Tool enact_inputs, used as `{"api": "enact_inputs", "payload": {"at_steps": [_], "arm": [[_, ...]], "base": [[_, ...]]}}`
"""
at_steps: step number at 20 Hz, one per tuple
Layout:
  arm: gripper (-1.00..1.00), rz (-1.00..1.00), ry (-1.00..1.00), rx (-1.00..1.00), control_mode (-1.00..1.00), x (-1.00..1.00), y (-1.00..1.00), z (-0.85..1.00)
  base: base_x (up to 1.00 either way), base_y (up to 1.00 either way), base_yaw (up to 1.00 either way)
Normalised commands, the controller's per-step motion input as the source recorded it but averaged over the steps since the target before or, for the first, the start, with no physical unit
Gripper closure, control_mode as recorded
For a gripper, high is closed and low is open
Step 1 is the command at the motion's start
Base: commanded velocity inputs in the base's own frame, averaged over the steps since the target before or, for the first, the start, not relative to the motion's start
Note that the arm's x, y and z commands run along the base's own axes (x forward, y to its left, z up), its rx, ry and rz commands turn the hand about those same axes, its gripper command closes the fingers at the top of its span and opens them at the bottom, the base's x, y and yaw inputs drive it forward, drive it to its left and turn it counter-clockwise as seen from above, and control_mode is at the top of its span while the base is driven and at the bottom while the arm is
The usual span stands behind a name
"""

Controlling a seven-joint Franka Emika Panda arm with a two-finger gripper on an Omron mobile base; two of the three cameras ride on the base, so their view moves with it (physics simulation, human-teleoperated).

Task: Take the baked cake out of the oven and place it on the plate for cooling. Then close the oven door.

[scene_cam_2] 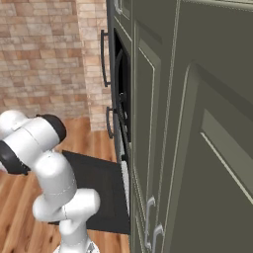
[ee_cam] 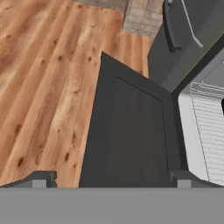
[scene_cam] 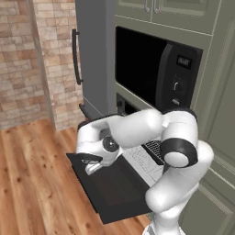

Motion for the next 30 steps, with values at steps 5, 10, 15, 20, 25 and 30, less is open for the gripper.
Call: {"api": "enact_inputs", "payload": {"at_steps": [5,10,15,20,25,30], "arm": [[-1.00,-0.01,0.00,-0.30,-1.00,-0.36,0.74,0.47],[-1.00,-0.03,-0.07,-0.34,-1.00,-0.60,0.79,0.65],[-1.00,-0.07,-0.08,-0.41,-1.00,-0.58,0.99,0.64],[-1.00,-0.13,-0.01,-0.46,-1.00,-0.33,1.00,0.54],[-1.00,-0.23,0.00,-0.49,-1.00,-0.06,1.00,0.30],[-1.00,-0.31,0.00,-0.55,-1.00,0.00,0.96,0.03]], "base": [[0.00,0.00,0.00],[0.00,0.00,0.00],[0.00,0.00,0.00],[0.00,0.00,0.00],[0.00,0.00,0.00],[0.00,0.00,0.00]]}}
